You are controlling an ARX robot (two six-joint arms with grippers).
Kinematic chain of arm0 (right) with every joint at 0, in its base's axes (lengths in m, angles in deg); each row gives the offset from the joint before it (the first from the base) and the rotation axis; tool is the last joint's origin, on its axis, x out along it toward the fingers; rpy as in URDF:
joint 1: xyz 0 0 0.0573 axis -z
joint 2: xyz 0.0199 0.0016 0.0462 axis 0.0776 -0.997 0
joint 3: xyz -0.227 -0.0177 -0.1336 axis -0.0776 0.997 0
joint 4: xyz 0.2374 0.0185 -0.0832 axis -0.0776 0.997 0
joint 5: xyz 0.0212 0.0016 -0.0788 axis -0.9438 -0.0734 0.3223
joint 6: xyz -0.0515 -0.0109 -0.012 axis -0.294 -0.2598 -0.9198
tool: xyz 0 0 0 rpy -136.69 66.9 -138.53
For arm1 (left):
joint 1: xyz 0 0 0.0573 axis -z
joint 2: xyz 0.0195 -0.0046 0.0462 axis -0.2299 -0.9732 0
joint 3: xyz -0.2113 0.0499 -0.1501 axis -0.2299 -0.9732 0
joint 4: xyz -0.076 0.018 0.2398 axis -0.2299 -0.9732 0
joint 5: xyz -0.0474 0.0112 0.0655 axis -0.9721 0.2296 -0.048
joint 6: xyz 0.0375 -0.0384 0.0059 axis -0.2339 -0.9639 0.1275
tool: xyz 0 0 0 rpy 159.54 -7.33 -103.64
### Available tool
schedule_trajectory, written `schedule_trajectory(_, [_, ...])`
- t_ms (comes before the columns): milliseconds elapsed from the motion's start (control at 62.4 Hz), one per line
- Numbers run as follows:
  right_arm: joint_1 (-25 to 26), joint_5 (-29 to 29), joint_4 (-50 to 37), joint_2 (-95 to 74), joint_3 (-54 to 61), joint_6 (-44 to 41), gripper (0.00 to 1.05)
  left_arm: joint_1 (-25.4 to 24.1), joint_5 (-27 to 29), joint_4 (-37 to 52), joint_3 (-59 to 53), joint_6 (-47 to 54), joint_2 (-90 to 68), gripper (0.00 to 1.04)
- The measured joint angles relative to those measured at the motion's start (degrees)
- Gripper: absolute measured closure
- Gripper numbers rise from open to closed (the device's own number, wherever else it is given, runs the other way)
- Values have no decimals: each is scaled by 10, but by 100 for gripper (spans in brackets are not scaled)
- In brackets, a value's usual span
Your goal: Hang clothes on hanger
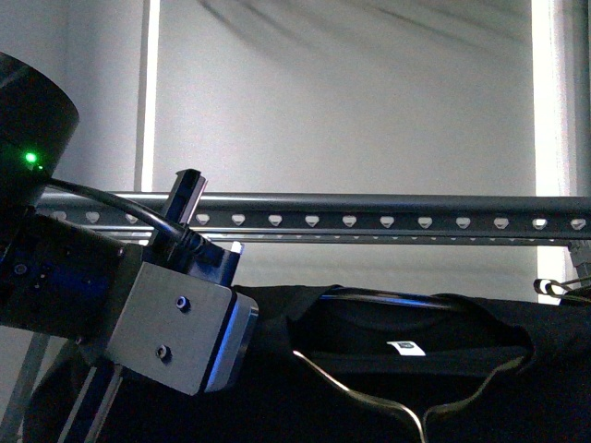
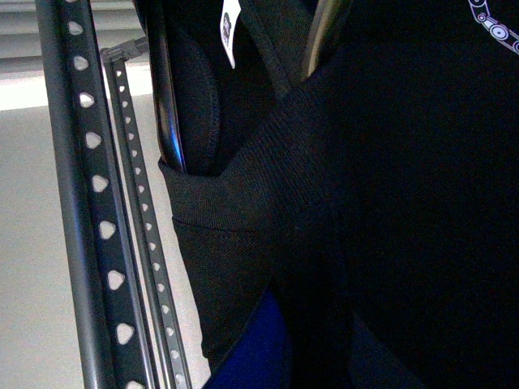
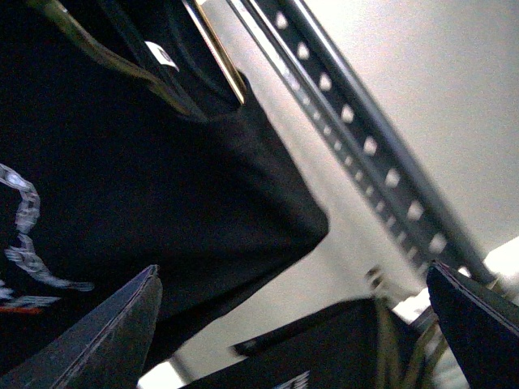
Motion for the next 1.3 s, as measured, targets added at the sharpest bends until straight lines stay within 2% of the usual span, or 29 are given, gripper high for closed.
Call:
schedule_trajectory(112, [-20,-26,-11,-51,-33,-149,7,2,-1,0,0,2,0,101])
schedule_trajectory(192, [-46,-15,-18,-110,-70,-259,7,2,0,0,0,3,0,101])
schedule_trajectory(320, [-76,23,-6,-188,-129,-334,7,2,0,0,0,3,0,101])
schedule_trajectory(625, [-108,108,3,-321,-230,-367,7,2,0,0,0,4,0,101])
schedule_trajectory(961, [-134,163,-57,-410,-290,-330,8,2,2,0,0,4,0,101])
schedule_trajectory(1025, [-137,163,-66,-416,-293,-321,13,2,3,0,0,4,0,101])
schedule_trajectory(1105, [-143,162,-68,-417,-294,-304,27,1,4,0,0,4,0,101])
schedule_trajectory(1249, [-147,155,-69,-414,-292,-289,45,0,4,0,0,4,0,101])
schedule_trajectory(1297, [-148,148,-70,-408,-288,-283,54,0,4,0,0,4,0,101])
